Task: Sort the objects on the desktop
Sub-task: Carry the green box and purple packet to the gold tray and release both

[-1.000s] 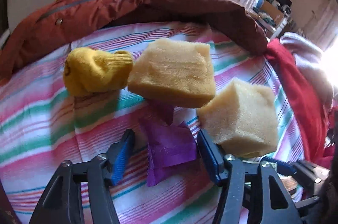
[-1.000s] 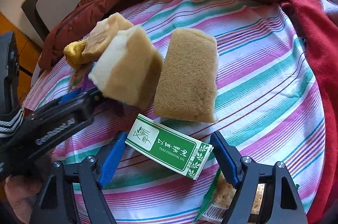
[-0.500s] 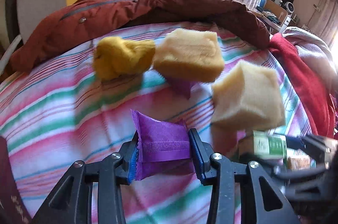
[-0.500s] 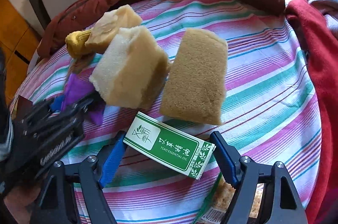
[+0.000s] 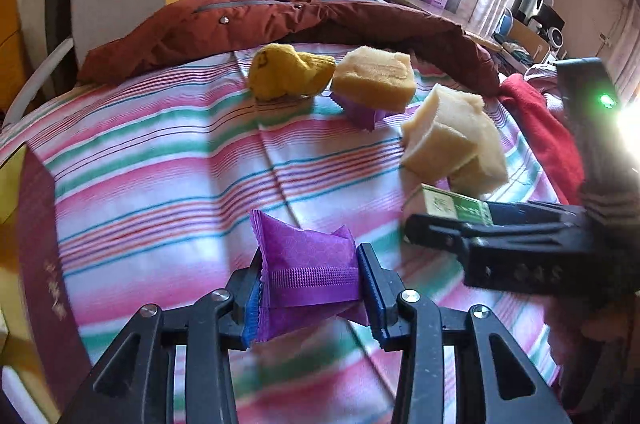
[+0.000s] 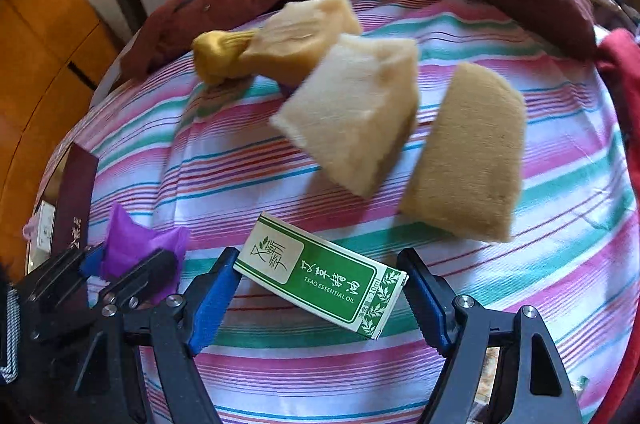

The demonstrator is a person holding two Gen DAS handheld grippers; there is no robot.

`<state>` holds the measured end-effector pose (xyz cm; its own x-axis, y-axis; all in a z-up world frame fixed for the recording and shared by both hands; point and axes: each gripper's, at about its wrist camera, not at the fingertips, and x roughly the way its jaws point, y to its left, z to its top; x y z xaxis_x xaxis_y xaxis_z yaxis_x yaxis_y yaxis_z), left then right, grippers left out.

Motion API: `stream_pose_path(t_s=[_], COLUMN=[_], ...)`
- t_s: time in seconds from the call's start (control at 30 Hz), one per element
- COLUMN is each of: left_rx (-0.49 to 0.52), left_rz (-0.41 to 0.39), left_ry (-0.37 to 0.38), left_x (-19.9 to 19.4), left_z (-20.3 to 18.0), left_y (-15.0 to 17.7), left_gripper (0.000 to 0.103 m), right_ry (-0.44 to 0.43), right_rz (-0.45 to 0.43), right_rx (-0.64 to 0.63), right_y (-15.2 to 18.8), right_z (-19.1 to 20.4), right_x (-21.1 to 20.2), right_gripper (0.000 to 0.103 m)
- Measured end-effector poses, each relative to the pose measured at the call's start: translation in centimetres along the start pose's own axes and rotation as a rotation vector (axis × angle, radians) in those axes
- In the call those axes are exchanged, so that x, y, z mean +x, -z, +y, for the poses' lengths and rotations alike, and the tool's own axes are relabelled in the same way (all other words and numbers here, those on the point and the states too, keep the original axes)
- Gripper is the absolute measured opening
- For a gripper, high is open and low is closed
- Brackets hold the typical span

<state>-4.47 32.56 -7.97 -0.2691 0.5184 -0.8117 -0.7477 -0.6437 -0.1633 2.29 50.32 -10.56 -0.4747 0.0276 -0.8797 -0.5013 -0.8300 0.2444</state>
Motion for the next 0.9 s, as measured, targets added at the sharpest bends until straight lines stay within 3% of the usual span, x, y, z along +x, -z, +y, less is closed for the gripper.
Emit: stream_pose_path(t_s=[0.23,0.47,0.9], left_rx=[-0.039,-0.081,-0.197], left_rz=[-0.084,-0.174,-0.209], left_ry=[-0.013,-0.083,-0.215], left_x=[-4.7,-10.1,-14.2], left_z=[1.5,4.6,10.5], left_y=[0.7,2.2,6.6], left_gripper=[0.042,0.042,0.042], right_ry=[-0.093,-0.206,-0.293], right_rz=[-0.023,-0.074,-0.099], right_rx=[-0.061,-0.145,-0.162], right_y=[0.1,1.0,2.7], right_z=[2.0,4.4,7.5], right_x=[-0.6,-2.1,-4.7], right_gripper=[0.079,0.079,0.079])
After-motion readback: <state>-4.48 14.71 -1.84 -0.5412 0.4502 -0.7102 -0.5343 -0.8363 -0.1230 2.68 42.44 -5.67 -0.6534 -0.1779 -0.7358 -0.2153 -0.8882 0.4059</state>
